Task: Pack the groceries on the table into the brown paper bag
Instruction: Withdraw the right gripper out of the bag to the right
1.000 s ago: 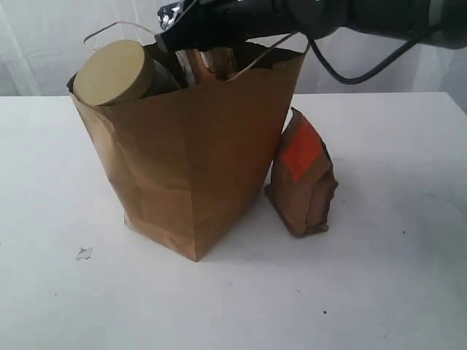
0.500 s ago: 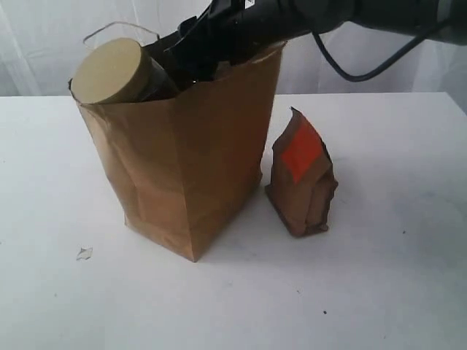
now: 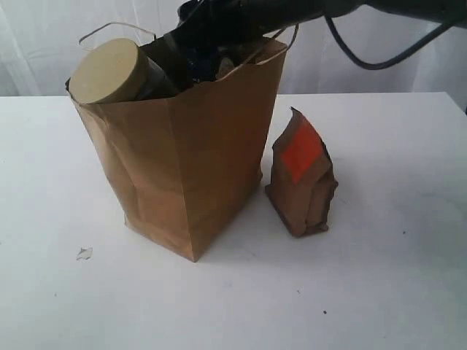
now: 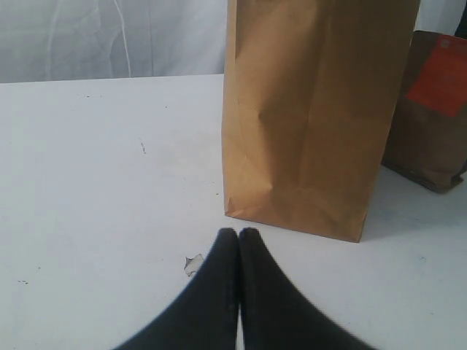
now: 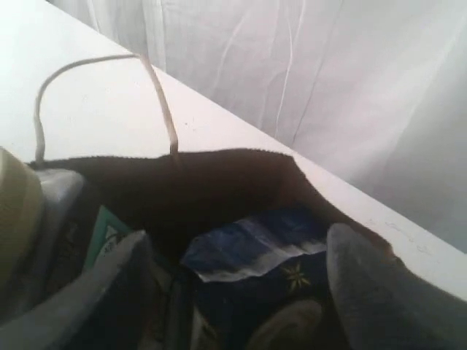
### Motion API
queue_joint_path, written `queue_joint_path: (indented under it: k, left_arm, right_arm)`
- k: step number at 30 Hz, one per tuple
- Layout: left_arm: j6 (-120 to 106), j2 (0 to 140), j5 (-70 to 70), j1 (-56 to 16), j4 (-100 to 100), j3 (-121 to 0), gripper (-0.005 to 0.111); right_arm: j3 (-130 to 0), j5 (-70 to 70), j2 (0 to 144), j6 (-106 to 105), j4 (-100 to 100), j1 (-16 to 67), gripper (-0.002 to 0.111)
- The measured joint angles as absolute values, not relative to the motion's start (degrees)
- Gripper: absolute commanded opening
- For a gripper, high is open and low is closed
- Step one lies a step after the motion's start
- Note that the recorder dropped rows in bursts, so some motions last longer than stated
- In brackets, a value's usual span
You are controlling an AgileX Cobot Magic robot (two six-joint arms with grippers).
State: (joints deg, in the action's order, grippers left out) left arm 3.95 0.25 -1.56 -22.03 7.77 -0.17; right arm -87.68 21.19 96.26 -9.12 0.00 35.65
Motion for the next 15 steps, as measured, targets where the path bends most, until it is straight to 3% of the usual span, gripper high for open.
queue_joint_path:
  k: [15]
  left_arm:
    - [3.95,0.25,-1.56,-22.03,7.77,-0.17,0.0]
  right_arm:
    - [-87.68,20.93,87.43,-10.65,0.0,35.65,0.064]
